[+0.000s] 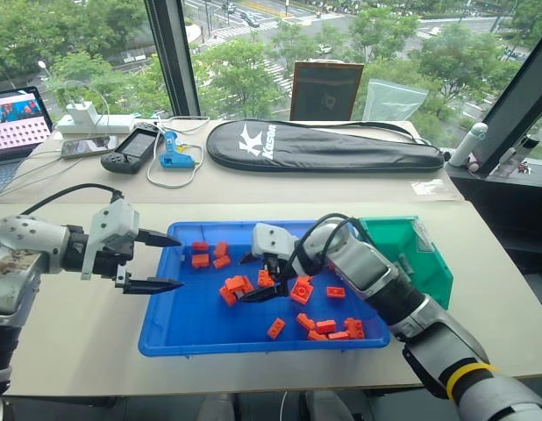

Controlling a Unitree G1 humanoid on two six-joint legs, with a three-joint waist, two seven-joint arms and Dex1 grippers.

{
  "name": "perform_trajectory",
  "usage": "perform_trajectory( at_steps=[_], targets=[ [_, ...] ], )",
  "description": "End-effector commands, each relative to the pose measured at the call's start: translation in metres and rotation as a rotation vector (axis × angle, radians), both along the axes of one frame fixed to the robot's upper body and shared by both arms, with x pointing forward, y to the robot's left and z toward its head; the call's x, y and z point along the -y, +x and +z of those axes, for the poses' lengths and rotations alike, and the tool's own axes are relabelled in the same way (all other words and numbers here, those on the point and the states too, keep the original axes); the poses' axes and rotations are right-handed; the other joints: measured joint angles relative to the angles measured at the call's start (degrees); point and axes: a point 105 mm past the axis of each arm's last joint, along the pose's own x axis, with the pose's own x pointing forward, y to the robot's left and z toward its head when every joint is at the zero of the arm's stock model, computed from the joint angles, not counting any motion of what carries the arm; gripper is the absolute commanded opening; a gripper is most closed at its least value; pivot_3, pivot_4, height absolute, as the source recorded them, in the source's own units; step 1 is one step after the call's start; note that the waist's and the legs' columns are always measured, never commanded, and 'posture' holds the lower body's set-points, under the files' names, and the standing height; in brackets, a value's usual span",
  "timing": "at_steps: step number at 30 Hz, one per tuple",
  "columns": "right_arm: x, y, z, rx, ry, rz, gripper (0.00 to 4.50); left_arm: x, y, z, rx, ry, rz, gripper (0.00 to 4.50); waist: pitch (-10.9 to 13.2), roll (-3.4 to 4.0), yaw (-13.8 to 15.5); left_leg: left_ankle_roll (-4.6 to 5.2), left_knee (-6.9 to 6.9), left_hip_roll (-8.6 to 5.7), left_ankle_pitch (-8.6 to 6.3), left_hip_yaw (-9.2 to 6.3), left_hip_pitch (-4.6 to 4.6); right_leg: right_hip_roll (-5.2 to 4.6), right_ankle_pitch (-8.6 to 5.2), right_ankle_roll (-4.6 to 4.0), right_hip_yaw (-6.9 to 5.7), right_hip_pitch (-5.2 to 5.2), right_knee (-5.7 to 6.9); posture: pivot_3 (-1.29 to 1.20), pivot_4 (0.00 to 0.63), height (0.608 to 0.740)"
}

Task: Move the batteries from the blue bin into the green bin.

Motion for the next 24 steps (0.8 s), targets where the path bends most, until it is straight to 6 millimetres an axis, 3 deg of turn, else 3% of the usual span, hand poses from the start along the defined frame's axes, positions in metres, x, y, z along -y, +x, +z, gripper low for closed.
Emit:
perform_trajectory(
  at_steps=[1,2,7,8,9,11,15,17,23,24],
  targets=[
    [-0.009,-0.002,0.007,0.003,0.036,0.017,3.97,0.006,0.004,0.015,0.06,-0.015,-0.014,4.5,0.0,0.0,0.0,0.0,0.0,0.0,0.0,0.0,0.01,0.0,0.0,0.0,0.0,0.0,0.0,0.0,0.15,0.734],
    [-0.011,-0.003,0.006,-0.004,0.038,0.019,3.8,0.008,0.005,0.015,0.063,-0.017,-0.018,4.5,0.0,0.0,0.0,0.0,0.0,0.0,0.0,0.0,0.01,0.0,0.0,0.0,-0.01,0.0,0.0,0.0,0.15,0.734],
    [-0.013,-0.005,-0.005,0.006,-0.006,0.032,2.09,0.012,0.007,0.013,0.076,-0.009,-0.025,4.5,0.0,0.0,0.0,-0.02,0.0,-0.01,0.01,0.0,0.01,0.0,0.0,0.0,0.0,0.01,0.01,0.0,0.15,0.734],
    [-0.016,-0.006,-0.003,-0.001,0.012,0.028,1.94,0.014,0.008,0.014,0.078,-0.014,-0.027,4.5,0.0,0.0,0.0,-0.02,0.0,-0.01,0.01,0.0,0.01,0.0,0.0,0.0,-0.01,0.01,0.01,0.0,0.15,0.734],
    [-0.018,-0.007,0.0,-0.009,0.029,0.026,1.44,0.015,0.008,0.014,0.079,-0.018,-0.029,4.5,0.0,0.0,0.0,-0.02,0.0,-0.01,0.01,0.0,0.01,0.0,0.0,0.0,-0.01,0.01,0.01,0.0,0.15,0.734],
    [-0.014,-0.005,0.01,-0.007,0.05,0.016,0.87,0.016,0.01,0.014,0.081,-0.021,-0.033,4.5,0.0,0.0,0.0,-0.02,0.0,0.0,0.01,0.0,0.01,0.01,0.0,0.0,-0.01,0.01,0.01,0.0,0.15,0.734],
    [0.012,0.004,0.041,0.013,0.098,-0.052,0.88,0.019,0.014,0.013,0.082,-0.029,-0.045,4.5,0.0,0.01,0.2,-0.03,0.0,-0.02,0.02,0.0,0.0,-0.01,0.01,-0.01,-0.01,0.02,0.01,0.0,0.15,0.734],
    [0.034,0.015,0.048,0.048,0.053,-0.138,0.88,0.021,0.017,0.012,0.085,-0.033,-0.051,4.5,0.0,0.01,0.4,-0.03,0.01,-0.06,0.02,0.0,0.0,-0.06,0.01,0.0,-0.01,0.04,0.0,0.0,0.15,0.734],
    [0.08,0.042,0.043,0.127,-0.028,-0.329,0.88,0.029,0.023,0.008,0.087,-0.052,-0.077,4.5,0.0,0.01,0.2,-0.03,-0.01,-0.06,0.02,0.01,0.01,-0.03,0.0,-0.01,-0.01,0.02,-0.02,0.0,0.15,0.734],
    [0.084,0.042,0.039,0.134,-0.049,-0.336,1.92,0.03,0.024,0.008,0.087,-0.053,-0.081,4.5,0.0,0.01,0.1,-0.03,-0.04,-0.06,0.02,0.01,0.01,-0.02,0.0,-0.01,0.0,0.01,-0.01,0.0,0.15,0.734]
  ],
)
